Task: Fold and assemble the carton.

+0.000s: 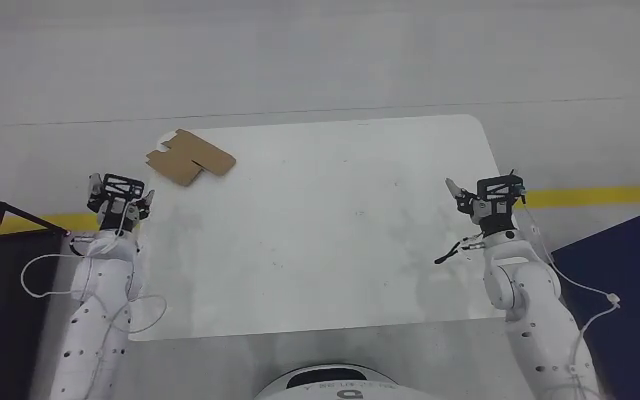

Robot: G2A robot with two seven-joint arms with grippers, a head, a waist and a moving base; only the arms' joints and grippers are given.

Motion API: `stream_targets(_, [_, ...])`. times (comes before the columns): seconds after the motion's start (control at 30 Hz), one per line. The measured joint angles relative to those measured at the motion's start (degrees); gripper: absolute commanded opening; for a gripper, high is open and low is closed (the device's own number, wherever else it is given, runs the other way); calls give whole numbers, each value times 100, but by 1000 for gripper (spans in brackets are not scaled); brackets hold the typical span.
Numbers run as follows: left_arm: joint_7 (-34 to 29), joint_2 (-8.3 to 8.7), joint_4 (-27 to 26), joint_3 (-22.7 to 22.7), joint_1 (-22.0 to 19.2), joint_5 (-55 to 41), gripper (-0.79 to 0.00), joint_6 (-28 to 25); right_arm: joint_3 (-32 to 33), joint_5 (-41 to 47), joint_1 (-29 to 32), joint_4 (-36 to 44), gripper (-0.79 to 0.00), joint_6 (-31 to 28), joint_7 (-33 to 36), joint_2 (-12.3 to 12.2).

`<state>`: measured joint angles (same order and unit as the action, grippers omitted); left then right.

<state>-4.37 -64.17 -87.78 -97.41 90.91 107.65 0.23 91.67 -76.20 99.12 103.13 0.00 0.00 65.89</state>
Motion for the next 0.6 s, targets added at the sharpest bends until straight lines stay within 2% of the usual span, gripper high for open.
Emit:
stream_targets(0.13, [515,41,525,45,-355,226,0,-435,0,0,0,0,0,0,0,0])
stream_targets(0.27, [558,23,919,346,-749,396,0,-637,0,0,0,0,0,0,0,0])
stream_targets(0.37, [469,-6,858,548,-788,328,0,-826,0,0,0,0,0,0,0,0])
stream_targets(0.6, [-283,-48,441,987,-827,905,0,-845,0,0,0,0,0,0,0,0])
